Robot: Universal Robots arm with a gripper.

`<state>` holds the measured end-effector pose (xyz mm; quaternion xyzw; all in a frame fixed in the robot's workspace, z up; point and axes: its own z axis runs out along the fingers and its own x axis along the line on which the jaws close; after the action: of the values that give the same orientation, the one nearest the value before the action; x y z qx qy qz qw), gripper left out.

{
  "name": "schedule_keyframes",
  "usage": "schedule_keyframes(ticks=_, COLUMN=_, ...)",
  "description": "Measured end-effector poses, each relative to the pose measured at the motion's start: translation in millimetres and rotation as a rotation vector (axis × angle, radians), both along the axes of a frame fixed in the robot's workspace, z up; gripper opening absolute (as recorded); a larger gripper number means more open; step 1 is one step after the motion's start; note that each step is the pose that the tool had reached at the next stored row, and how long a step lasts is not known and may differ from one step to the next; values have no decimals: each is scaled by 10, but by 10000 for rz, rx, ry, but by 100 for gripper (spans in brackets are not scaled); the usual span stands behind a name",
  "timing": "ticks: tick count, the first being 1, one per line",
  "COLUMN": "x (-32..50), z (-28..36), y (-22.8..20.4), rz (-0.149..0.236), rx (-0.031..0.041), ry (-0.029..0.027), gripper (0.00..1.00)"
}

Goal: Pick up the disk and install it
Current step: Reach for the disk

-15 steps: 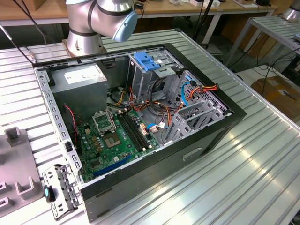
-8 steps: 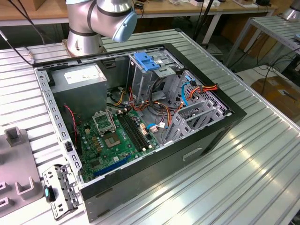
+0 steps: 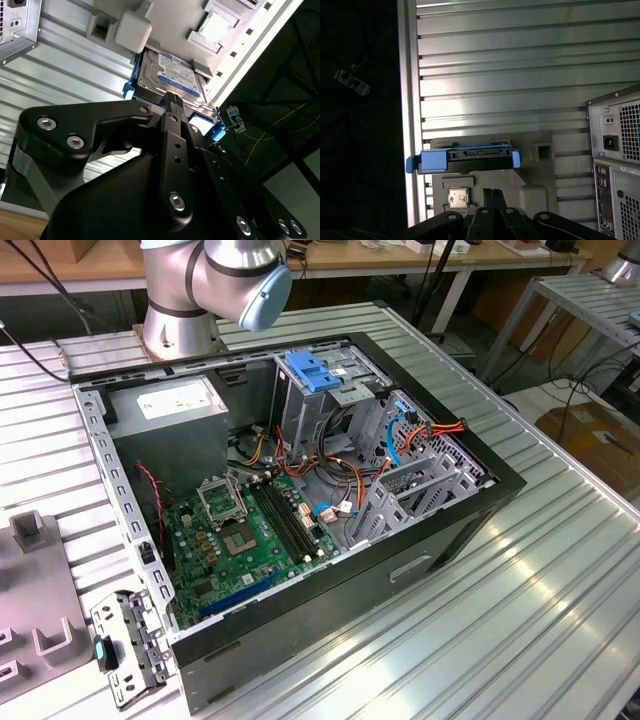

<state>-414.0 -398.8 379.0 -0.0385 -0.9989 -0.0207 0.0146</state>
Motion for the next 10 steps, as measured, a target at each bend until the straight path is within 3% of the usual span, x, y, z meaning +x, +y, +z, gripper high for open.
schedule_keyframes(ticks=6, x=-32, z=0, y=0, rz=-1, rx=-1, ry=1, gripper=11)
schedule_keyframes(ticks=10, x=-133, z=0, y=0, rz=0, rx=0, ry=0, gripper=11)
